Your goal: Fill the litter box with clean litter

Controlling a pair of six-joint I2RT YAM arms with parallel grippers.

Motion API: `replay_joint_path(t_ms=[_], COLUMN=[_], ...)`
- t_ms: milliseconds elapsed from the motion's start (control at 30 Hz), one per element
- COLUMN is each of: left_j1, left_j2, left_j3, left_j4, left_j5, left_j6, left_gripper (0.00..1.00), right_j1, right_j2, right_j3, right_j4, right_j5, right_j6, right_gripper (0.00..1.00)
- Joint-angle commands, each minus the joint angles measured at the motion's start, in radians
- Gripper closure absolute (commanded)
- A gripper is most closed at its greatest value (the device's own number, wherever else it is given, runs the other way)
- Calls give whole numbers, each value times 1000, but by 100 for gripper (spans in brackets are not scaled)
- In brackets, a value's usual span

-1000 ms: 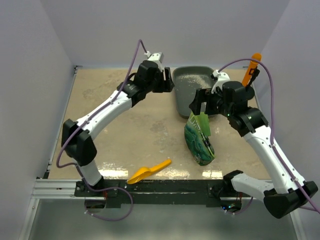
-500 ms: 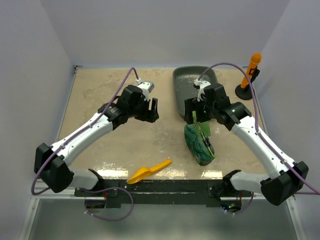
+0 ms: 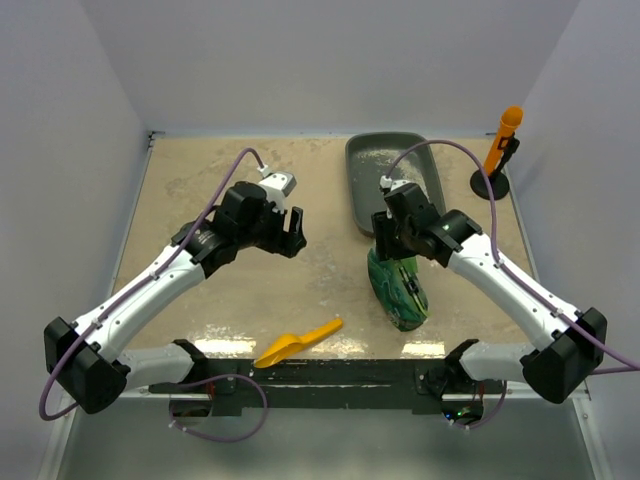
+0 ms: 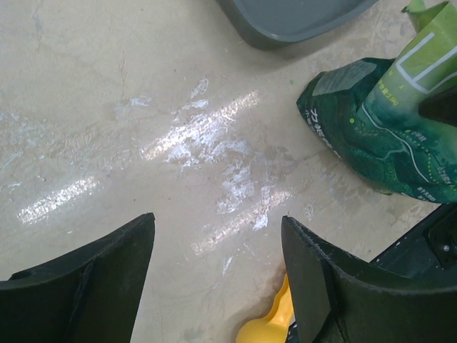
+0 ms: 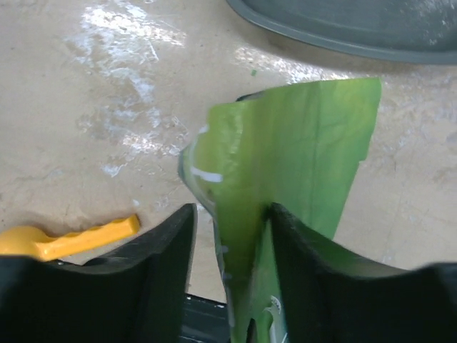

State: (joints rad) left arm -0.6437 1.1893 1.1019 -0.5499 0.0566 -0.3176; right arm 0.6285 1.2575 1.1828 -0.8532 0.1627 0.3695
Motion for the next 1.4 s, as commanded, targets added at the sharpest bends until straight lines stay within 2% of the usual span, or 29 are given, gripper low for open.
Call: replay_joint_path(t_ms=[0, 33, 133, 233, 400, 500, 667, 800, 967, 1267, 1367], left_j1=[-2, -2, -2, -2, -1, -1, -1, -1, 1, 4, 6], left_j2=[-26, -25, -26, -33, -51, -66, -95, -112, -129, -157, -172], left_j3=[-17, -19, -25, -25, -7, -1, 0, 7, 6, 12, 9], left_j4=[-1, -2, -1, -1, -19, -31, -50, -65, -85, -107, -119], left_j5=[14, 15, 14, 2, -29, -49, -78, -98, -133, -146, -149], left_j6=[32, 35, 40, 43, 55, 60, 66, 77, 98, 112, 118], left_gripper=[24, 24, 24, 24, 24, 24, 23, 23, 22, 22, 21], right_j1=[7, 7, 7, 7, 7, 8, 19, 31, 49, 149, 171], right_j2=[-6, -1, 14, 14, 57, 115, 239, 299, 416, 690, 744], right_j3=[-18, -23, -20, -9, 99, 202, 352, 402, 550, 858, 913], right_j4=[-40, -43, -47, -9, 104, 126, 114, 184, 209, 195, 175], right_j5=[80, 93, 122, 115, -12, -115, -175, -284, -334, -282, -299], right_j6=[68, 71, 74, 42, -107, -210, -357, -461, -475, -392, -397], right_gripper=[60, 75, 100, 100, 100, 100, 100, 100, 100, 100, 100])
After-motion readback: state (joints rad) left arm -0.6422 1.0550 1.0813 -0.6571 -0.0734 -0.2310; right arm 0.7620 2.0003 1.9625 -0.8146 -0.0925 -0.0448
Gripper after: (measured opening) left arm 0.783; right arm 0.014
